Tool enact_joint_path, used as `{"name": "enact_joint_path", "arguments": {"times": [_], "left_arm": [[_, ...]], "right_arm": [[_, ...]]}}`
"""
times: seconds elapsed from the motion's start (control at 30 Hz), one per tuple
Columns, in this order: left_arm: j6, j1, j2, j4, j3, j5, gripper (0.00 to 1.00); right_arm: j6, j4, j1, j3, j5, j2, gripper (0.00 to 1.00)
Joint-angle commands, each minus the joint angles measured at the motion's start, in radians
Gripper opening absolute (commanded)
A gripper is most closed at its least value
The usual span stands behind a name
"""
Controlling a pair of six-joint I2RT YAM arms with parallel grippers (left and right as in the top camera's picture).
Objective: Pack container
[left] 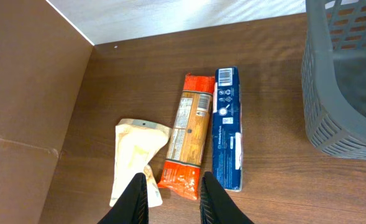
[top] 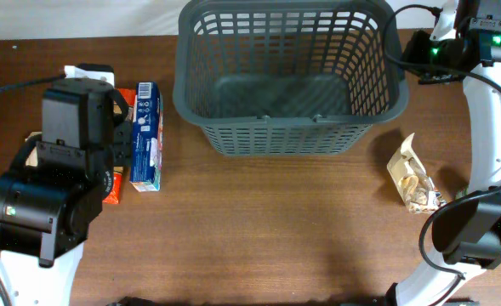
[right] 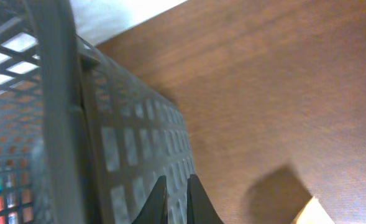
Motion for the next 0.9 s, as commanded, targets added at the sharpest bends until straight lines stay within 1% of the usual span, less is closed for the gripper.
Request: {"name": "enact_joint_path", "arguments": {"times": [0.0,0.33,0.53,0.67,0.77,0.87], "left_arm": [[-0.014,0.010,0.002,-0.005,-0.001,0.008,0.16],[-0.014,0.010,0.019,-0.005,-0.001,0.008,0.16],[-0.014,0.029,0.025,-0.005,-0.001,0.007,0.16],[-0.055,0.116,0.027,-0.003,-0.001,0.023,0.17],[-0.054,0.196,0.040,0.005,-0.001,0.100,0.17],[-0.049,0.278,0.074,0.004,-0.001,0.179,0.16]], "right_arm": [[-0.023,0.025,0.010,0.006,-0.151,0.001,0.04],[-0.033,0.031,0.081,0.006,-0.165,0.001,0.04],[-0.032,-0.005,0.042,0.006,-0.166,-0.019,0.04],[-0.033,-0.085,-0.026,0.006,-0.166,-0.090,0.04],[-0.041,-0.140,-0.069,0.006,-0.162,-0.168,0.04],[-0.041,-0.188,-0.110,0.006,-0.095,-0.265,0.04]]}}
